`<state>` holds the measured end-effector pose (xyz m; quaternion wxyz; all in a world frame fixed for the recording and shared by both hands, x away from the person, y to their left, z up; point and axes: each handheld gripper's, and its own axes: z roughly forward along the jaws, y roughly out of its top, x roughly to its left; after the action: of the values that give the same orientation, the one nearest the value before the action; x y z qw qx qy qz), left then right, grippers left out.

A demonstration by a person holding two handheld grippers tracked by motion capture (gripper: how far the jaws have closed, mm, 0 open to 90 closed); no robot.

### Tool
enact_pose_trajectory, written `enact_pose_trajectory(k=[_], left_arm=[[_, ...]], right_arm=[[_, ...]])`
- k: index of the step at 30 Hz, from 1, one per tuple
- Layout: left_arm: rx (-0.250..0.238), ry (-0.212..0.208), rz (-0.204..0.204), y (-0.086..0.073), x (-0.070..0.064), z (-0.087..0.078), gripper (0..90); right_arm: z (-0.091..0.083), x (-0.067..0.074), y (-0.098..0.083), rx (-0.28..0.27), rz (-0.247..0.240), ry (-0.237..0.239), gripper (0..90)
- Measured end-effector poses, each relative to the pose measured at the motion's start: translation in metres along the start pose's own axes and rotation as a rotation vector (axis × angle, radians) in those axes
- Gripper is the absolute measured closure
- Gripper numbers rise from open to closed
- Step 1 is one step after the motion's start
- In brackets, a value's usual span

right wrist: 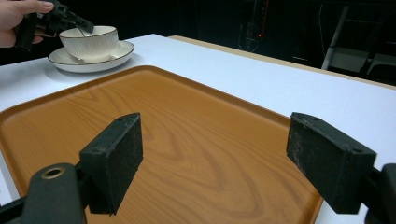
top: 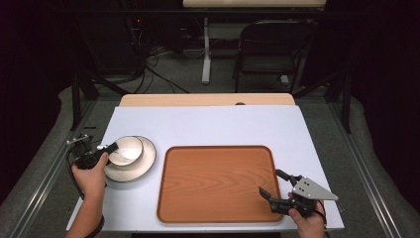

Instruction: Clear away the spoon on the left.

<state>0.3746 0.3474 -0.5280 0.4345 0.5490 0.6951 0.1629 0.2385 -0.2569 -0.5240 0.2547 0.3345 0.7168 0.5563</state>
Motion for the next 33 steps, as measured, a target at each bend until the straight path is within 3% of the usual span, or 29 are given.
enact_pose_trajectory(k=[14,33], left_arm=[[-0.014,-0.003,0.004,0.000,-0.001,-0.003,67.0],[-0.044,-0.022,-0.033,0.006,0.003,-0.017,77.9]], right_arm=[[0.000,0.000,0.000,0.001,0.000,0.000,18.5],[-0.001,-0.001,0.000,0.004,0.000,-0.002,18.5]])
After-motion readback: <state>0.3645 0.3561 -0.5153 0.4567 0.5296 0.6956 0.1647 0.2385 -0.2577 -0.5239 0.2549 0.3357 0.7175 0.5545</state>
